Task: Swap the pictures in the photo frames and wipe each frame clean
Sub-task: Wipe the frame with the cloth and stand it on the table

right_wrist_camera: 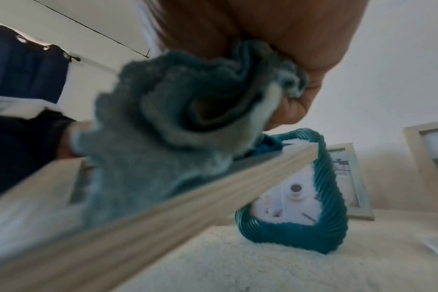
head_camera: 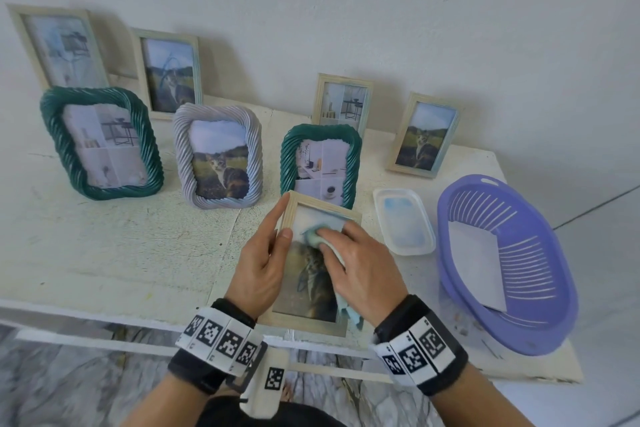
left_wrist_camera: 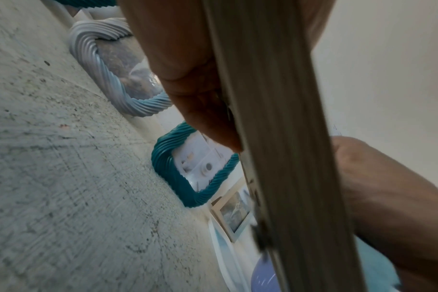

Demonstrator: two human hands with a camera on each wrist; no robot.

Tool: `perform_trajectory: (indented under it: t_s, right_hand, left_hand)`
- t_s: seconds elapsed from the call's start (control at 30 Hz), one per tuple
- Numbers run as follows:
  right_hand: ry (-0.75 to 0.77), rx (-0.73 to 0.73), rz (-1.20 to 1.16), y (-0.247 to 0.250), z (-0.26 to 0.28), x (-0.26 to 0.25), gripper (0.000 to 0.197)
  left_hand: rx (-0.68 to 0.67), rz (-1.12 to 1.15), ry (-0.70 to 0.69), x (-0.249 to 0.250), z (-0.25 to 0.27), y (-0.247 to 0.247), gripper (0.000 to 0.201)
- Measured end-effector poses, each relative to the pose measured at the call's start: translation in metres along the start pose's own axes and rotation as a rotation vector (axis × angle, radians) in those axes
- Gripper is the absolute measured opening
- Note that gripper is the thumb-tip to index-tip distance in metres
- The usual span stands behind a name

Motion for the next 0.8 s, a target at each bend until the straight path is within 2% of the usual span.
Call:
perform_trajectory:
  t_s: [0.13,0.3,0.47,0.63,0.8]
  right_hand:
    - [-0.059,0.069,-0.006,0.005,-0.005,0.001,0.022]
    - [0.004,-0.08,-0.037,-0.007,0.008,-0.013,0.022]
    - [-0.088,0.025,0.035,0.004,-0.004,0.009,0.026]
    - [0.032,-0.132,-0.062,-0.007,0.011,-0.009,0.025]
    - [-0.058,0.031,0.013,0.007,-0.009,0.009,0.038]
  left_hand:
    - [0.013,-0.009,0.001,0.001,0.0,-0.004,0.05]
    - [0.018,-0.002,0.003,-0.002,0.003,0.002,0.05]
    - [0.024,-0.014,0.006,0.001,0.002,-0.003,0.051]
    - [0.02,-0.002,0.013,-0.003,0.0,0.002,0.049]
    - [0.025,-0.047,-0.005,0.002,-0.003,-0.003,0.05]
Point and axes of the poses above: each hand's wrist, its own z-axis away from the middle knuckle, its own y-axis out of the back of the hand, x = y × z, the point moved 10 cm from there along -z, towards the middle knuckle, and after that the axes turned 8 degrees about -y, right-handed, at the moved point
